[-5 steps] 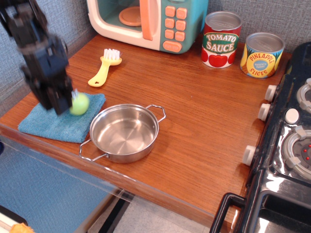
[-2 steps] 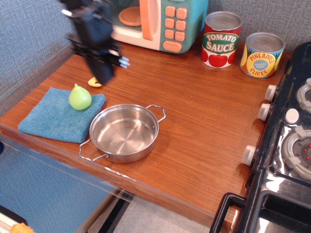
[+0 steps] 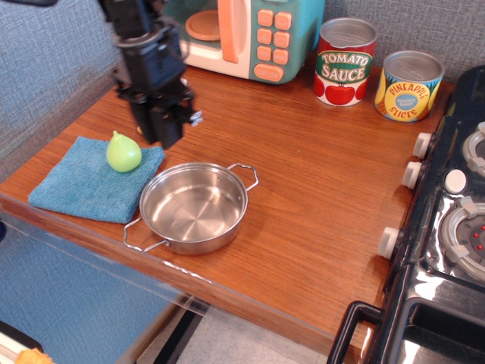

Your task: Move the fruit to the front of the pot.

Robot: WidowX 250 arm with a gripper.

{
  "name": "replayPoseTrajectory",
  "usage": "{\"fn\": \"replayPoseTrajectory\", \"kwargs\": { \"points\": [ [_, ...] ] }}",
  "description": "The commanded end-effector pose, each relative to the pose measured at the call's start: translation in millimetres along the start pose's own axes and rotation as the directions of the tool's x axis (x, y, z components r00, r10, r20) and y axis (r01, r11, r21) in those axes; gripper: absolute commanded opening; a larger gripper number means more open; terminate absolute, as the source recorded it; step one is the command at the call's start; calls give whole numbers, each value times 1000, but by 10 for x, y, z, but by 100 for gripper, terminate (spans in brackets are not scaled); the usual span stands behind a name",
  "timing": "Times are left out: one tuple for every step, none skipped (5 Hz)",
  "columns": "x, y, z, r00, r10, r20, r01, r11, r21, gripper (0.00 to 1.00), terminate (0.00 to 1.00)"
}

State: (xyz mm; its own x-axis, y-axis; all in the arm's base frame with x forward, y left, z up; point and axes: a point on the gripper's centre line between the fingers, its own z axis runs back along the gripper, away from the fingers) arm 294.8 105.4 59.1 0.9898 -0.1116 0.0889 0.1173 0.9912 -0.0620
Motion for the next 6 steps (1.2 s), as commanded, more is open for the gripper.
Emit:
{"fn": "replayPoseTrajectory", "kwargs": {
  "points": [
    [-166, 378, 253, 996, 77, 53, -80, 995, 62, 100, 0],
    [-122, 431, 187, 995, 93, 35, -96, 993, 68, 100, 0],
    [-69, 455, 29, 994, 105, -7, -104, 991, 87, 100, 0],
    [-29, 460, -88, 993, 117, -29, -113, 987, 110, 100, 0],
    [-33, 440, -162, 992, 115, -45, -109, 988, 110, 0, 0],
    [-34, 380, -72, 996, 91, -19, -88, 990, 107, 0, 0]
  ]
}}
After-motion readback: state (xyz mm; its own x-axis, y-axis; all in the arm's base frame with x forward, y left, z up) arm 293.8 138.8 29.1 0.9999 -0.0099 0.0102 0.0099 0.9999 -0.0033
